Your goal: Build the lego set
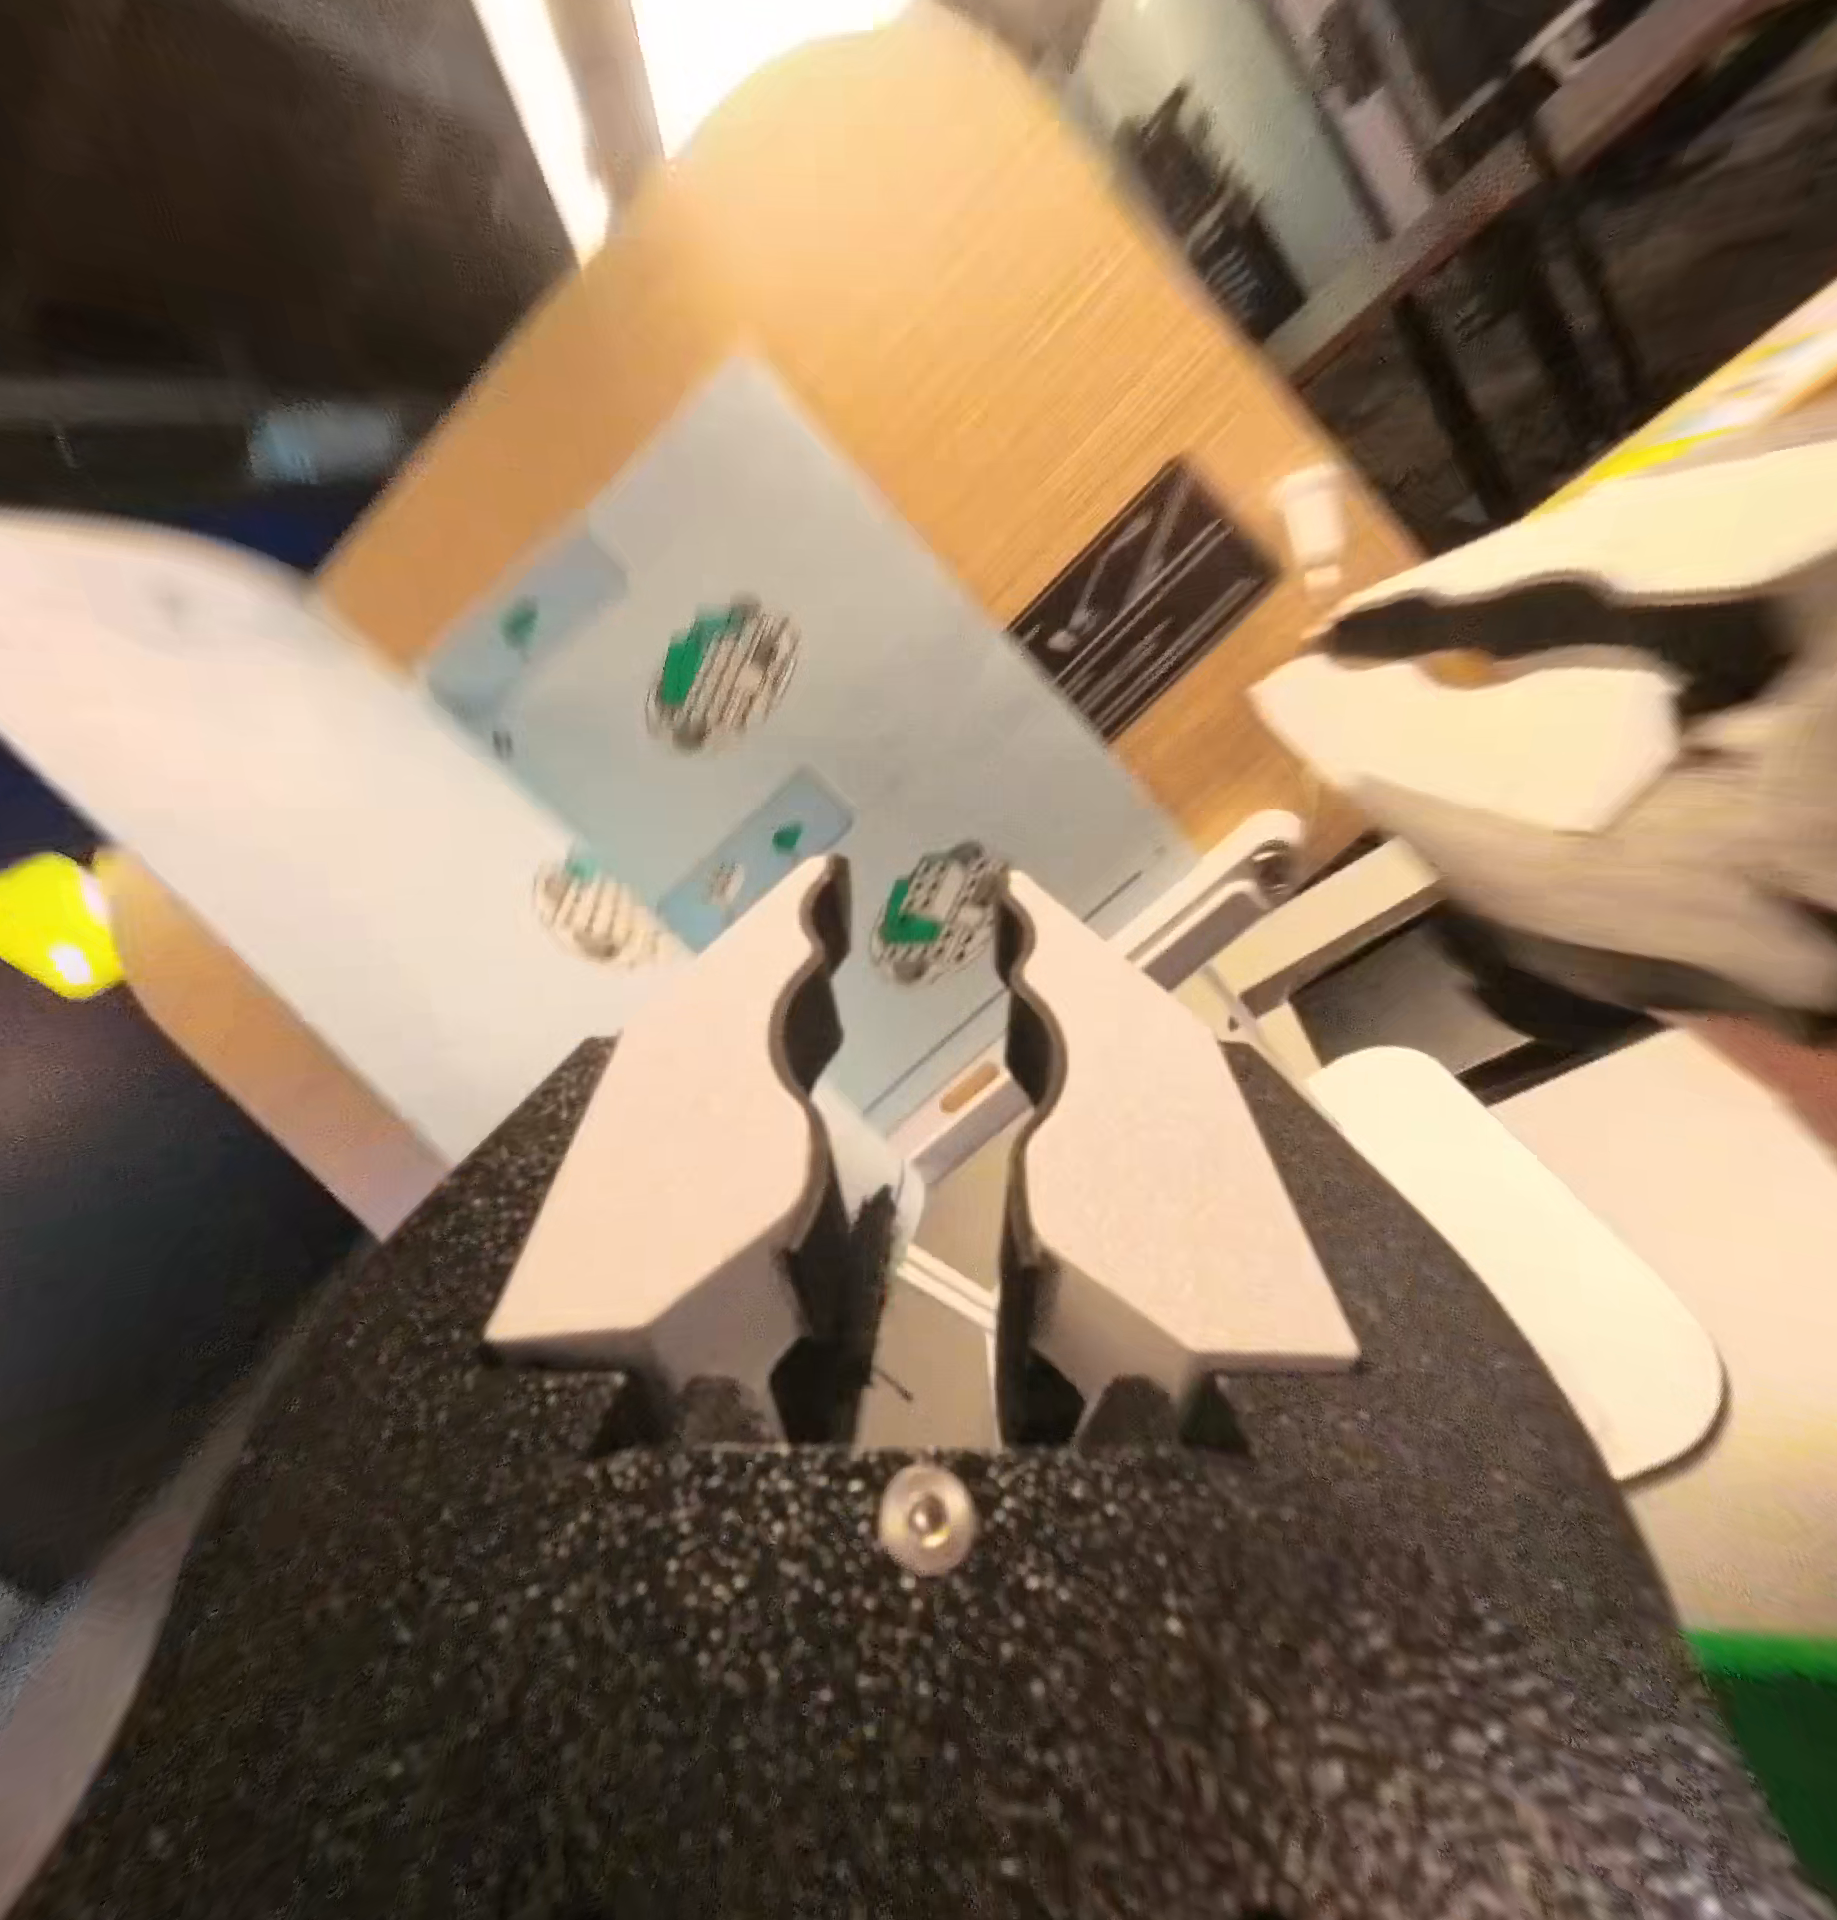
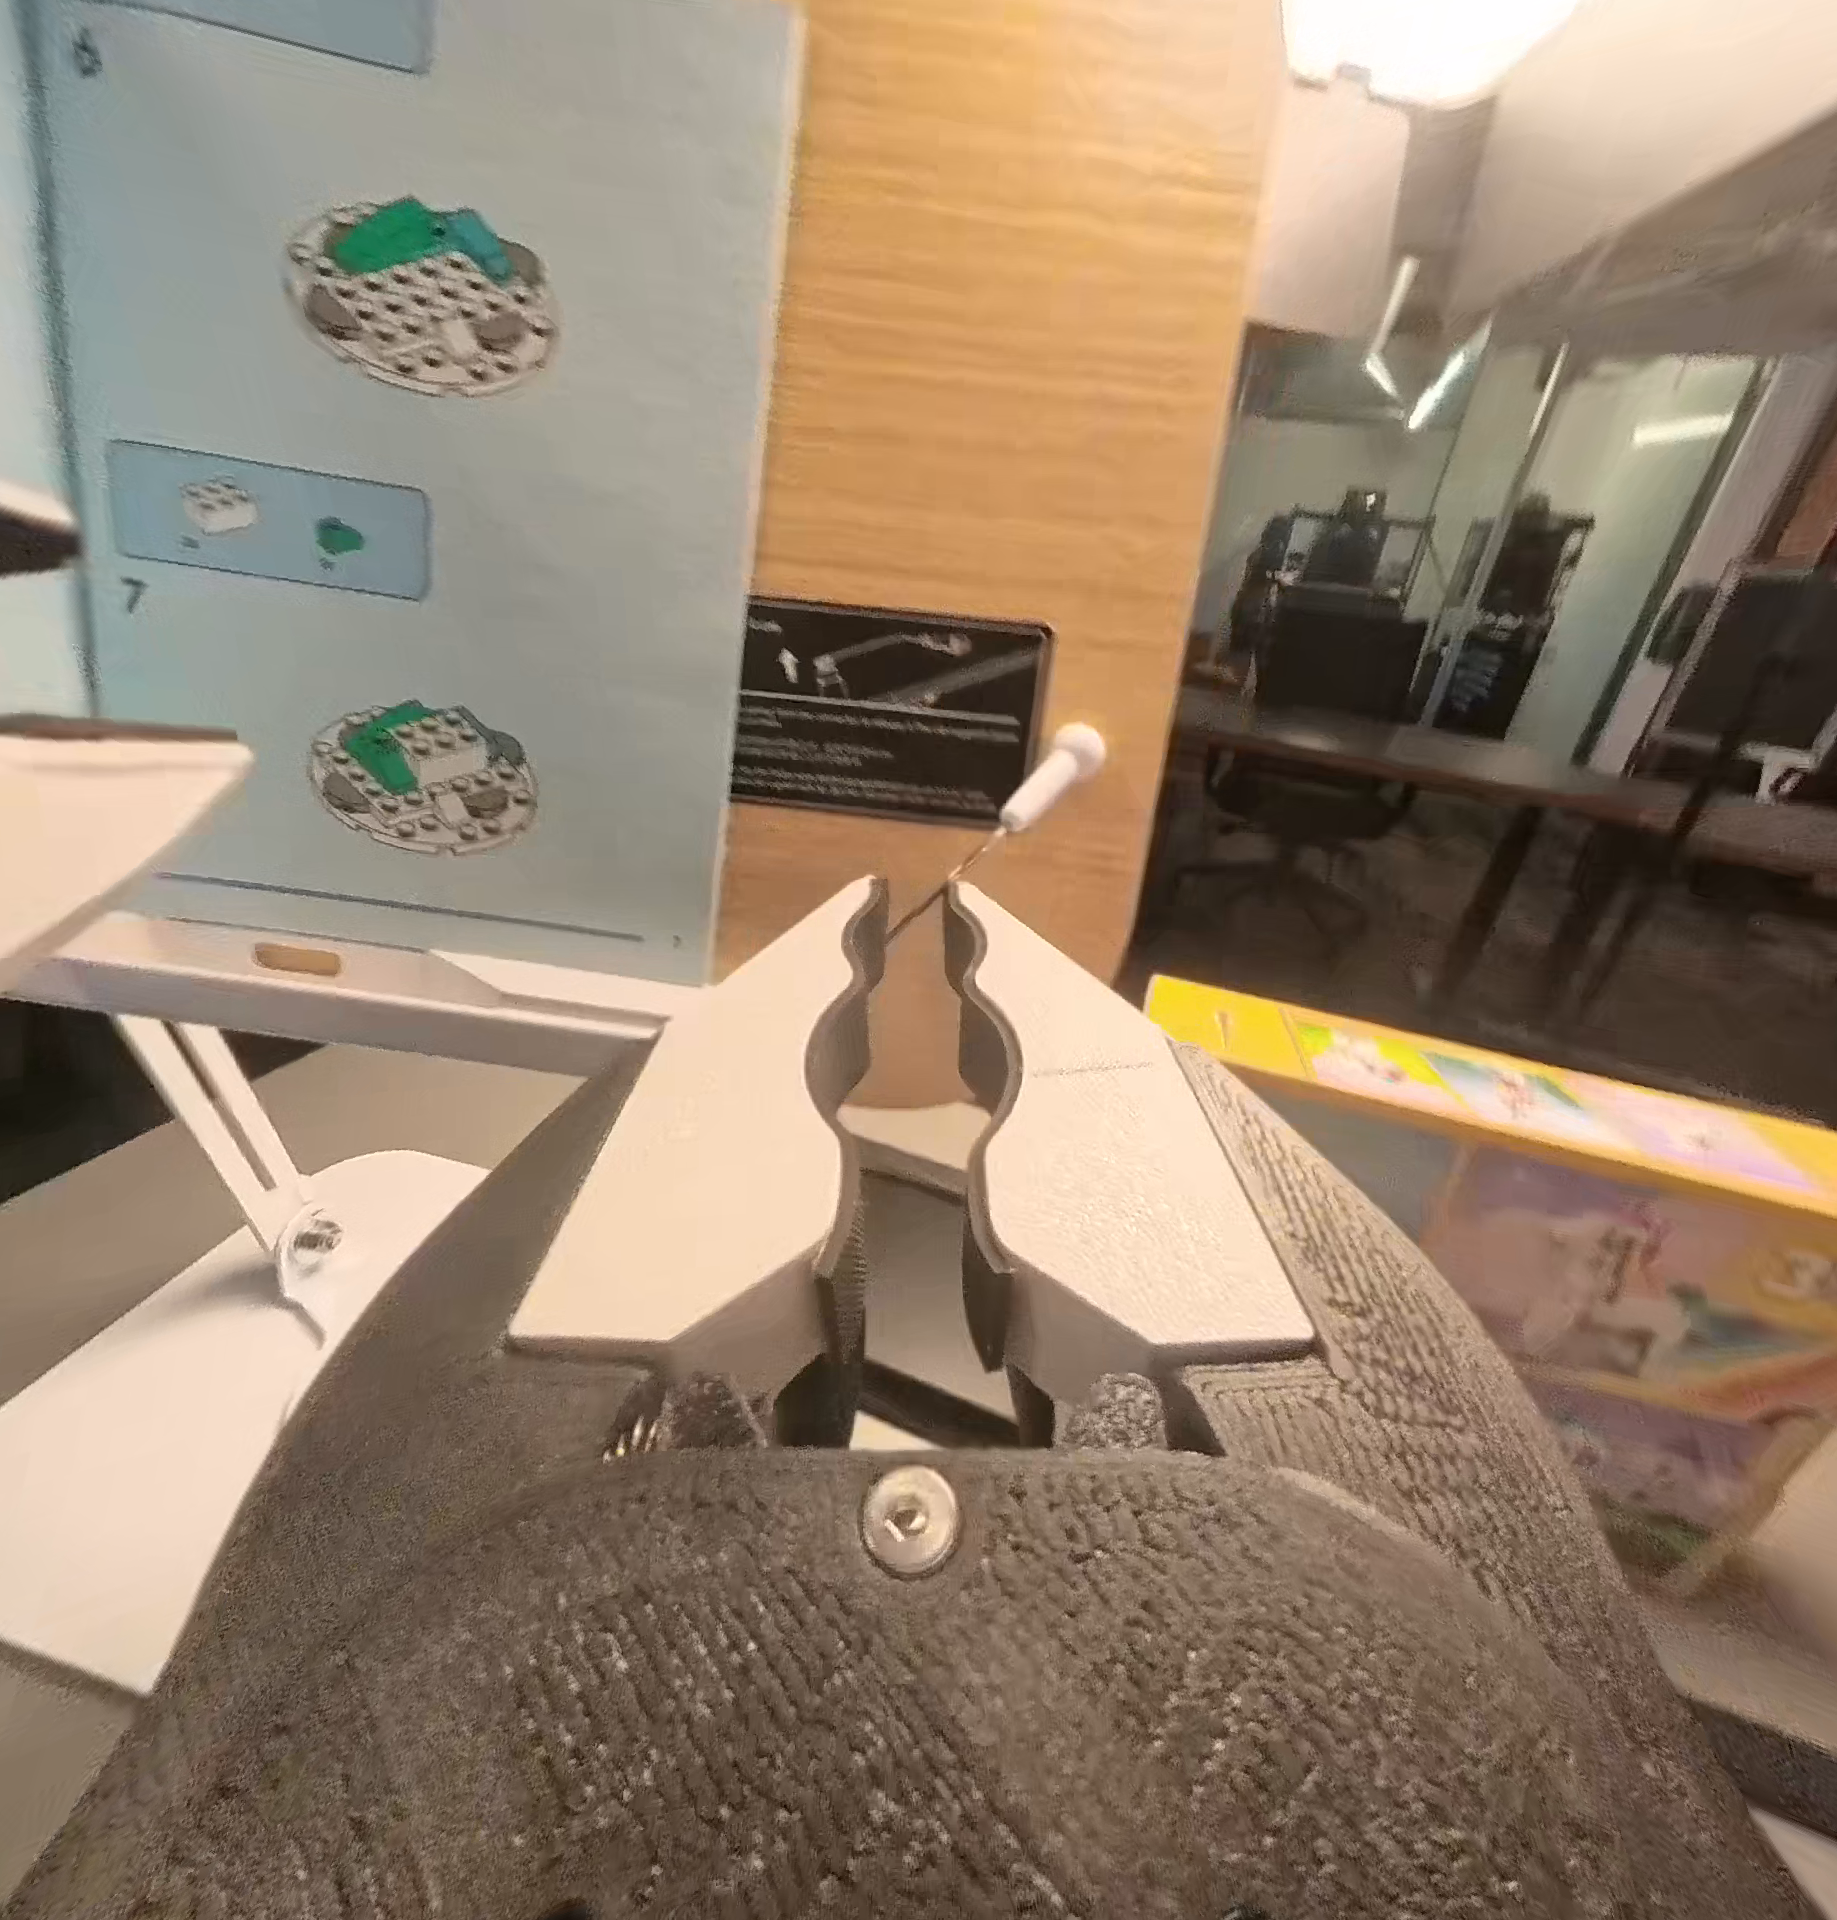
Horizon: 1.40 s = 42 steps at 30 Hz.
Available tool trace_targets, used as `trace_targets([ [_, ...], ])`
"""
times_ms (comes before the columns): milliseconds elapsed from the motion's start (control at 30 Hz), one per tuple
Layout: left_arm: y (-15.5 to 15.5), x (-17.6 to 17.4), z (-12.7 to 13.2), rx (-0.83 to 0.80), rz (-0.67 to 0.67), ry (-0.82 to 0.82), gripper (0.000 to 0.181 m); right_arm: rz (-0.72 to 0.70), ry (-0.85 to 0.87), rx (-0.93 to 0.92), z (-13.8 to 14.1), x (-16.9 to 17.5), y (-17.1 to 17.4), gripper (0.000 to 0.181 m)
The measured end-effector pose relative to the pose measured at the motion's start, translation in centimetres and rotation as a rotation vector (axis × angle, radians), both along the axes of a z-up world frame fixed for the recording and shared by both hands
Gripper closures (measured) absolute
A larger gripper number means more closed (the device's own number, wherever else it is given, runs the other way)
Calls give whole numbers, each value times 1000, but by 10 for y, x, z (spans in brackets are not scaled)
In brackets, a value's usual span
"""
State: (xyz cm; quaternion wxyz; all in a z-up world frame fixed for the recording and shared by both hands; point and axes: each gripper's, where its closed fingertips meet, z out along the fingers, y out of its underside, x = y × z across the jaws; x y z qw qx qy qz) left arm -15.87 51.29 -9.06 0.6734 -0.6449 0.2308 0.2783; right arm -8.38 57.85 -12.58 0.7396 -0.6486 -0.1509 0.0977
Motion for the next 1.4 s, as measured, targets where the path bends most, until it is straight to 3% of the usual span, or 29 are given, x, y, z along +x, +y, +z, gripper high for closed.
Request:
trace_targets([
  [100, 13, -35, -6, -56, 103, -188, 141, 7, 16, -34, -11, 8, -1, 169],
  [167, 14, -47, -7, -67, 119, -228, 134, 22, 17, -56, -16, 10, -1, 167],
  [333, 14, -75, -8, -75, 155, -259, 142, 55, 113, -147, -24, 13, -6, 162],
  [433, 16, -81, -8, -80, 64, -385, 145, 81, 180, -191, -26, 14, -12, 160],
  [500, 15, -92, -8, -83, 67, -433, 150, 73, 199, -195, -26, 18, -18, 155],
  [533, 15, -93, -9, -90, 53, -444, 151, 51, 208, -184, -26, 23, -20, 145],
  [700, 17, -79, -13, -130, -84, -409, 164, 71, 185, -13, -10, 33, -42, 131],
  [867, 24, -77, -20, -151, -77, -389, 170, 263, -3, 204, 17, -12, -76, 134],
  [967, 29, -83, -27, -168, -32, -387, 180, 291, -99, 96, 5, -35, -65, 129],
  [1067, 34, -87, -35, -188, -2, -387, 181, 237, -163, 67, -2, -40, -51, 140],
  [1400, 35, -87, -35, -190, -27, -371, 181, 346, -13, -87, -10, -59, -36, 131],
])
